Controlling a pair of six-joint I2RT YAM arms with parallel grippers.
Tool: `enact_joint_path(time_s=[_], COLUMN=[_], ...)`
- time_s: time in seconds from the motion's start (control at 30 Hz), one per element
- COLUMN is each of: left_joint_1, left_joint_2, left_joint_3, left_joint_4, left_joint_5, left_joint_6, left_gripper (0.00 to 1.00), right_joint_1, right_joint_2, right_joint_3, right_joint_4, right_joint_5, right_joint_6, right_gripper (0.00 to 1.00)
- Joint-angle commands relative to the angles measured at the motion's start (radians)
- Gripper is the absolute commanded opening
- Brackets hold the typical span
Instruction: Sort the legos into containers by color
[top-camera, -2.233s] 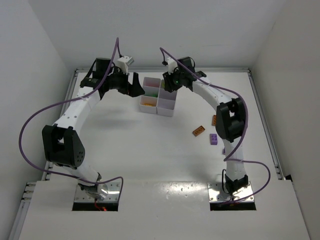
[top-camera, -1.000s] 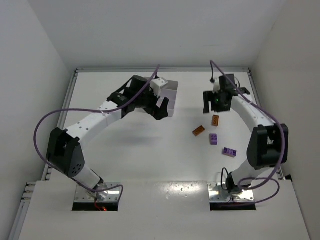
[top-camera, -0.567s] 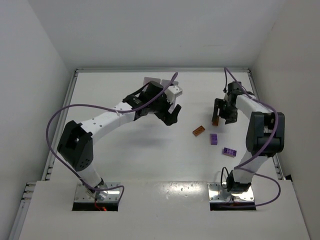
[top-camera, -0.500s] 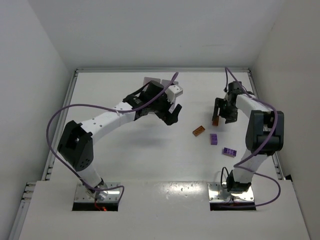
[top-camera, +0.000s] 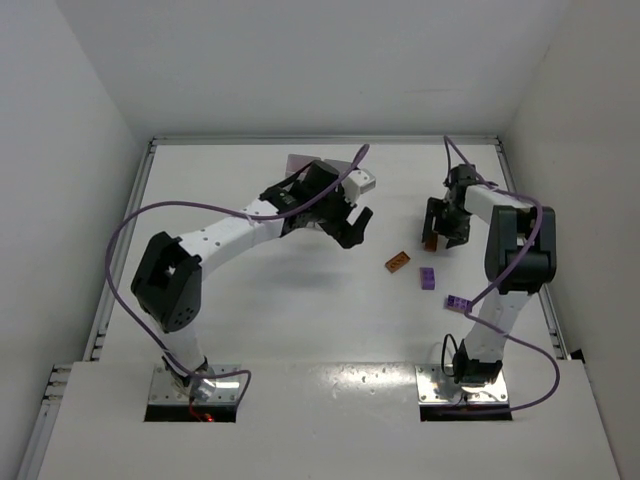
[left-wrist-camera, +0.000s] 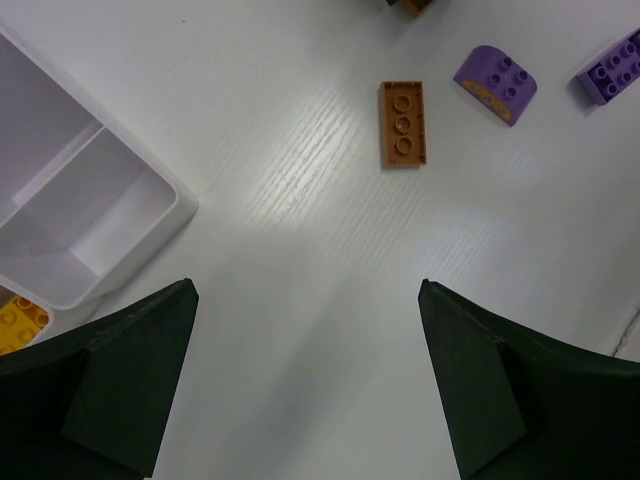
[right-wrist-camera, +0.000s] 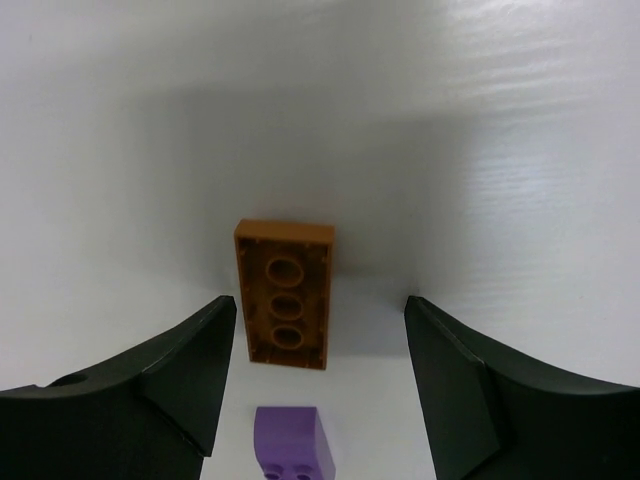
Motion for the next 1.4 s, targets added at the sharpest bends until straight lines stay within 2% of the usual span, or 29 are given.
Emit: enact_joint_path(time_s=[0.0,0.13,0.17,0.2,0.23,0.33,0.37,0.4,0.67,0.93,1.1,1.37], left_joint_1=[-0.019,-0.048,-0.057,-0.057,-0.066,-0.076,-0.086,-0.086,-0.163,-0.194,-0.226,-0.226], left_joint_2=[0.012,0.032,0.045,0.055,0.055,0.099,0.124,0.137,0.266,0.391,0.453,0.550], left_joint_3=[0.066,0.076,0.076,0.076,0.076,0.076,0.086,0.086,0.146,0.289,0.353,0.441], left_joint_4=[0.036,0.036,0.036,0.036,0.036,0.036,0.036,0.036,0.114,0.114,0.105,0.077], left_joint_5=[-0.006,-0.037,-0.048,-0.048,-0.063,-0.085,-0.085,-0.074,-0.042,0.067,0.067,-0.141], left_joint_6=[0.008,0.008,0.008,0.008,0.008,0.008,0.008,0.008,0.008,0.008,0.008,-0.038], left_gripper=[1.00,1.00,1.00,1.00,1.00,1.00,1.00,1.00,1.00,1.00,1.00,1.00], right_joint_1=[0.007,0.026,0.026,0.026,0.026,0.035,0.035,0.035,-0.014,-0.048,-0.091,-0.131], right_joint_2=[0.023,0.047,0.059,0.072,0.072,0.081,0.081,0.081,-0.026,-0.069,-0.078,-0.132], right_joint_3=[0.054,0.074,0.083,0.083,0.083,0.083,0.083,0.083,0.158,0.239,0.281,0.374], right_joint_4=[0.040,0.051,0.051,0.051,0.051,0.051,0.051,0.051,0.002,-0.032,-0.061,-0.104], right_joint_5=[0.051,0.051,0.051,0.060,0.060,0.069,0.069,0.069,0.031,-0.002,-0.031,-0.098], right_joint_6=[0.016,0.016,0.007,0.007,-0.002,-0.011,-0.011,-0.020,-0.030,-0.030,-0.010,0.018], right_gripper=[0.69,0.56,0.47,0.44,0.33,0.15,0.05,0.00,0.00,0.00,0.00,0.00])
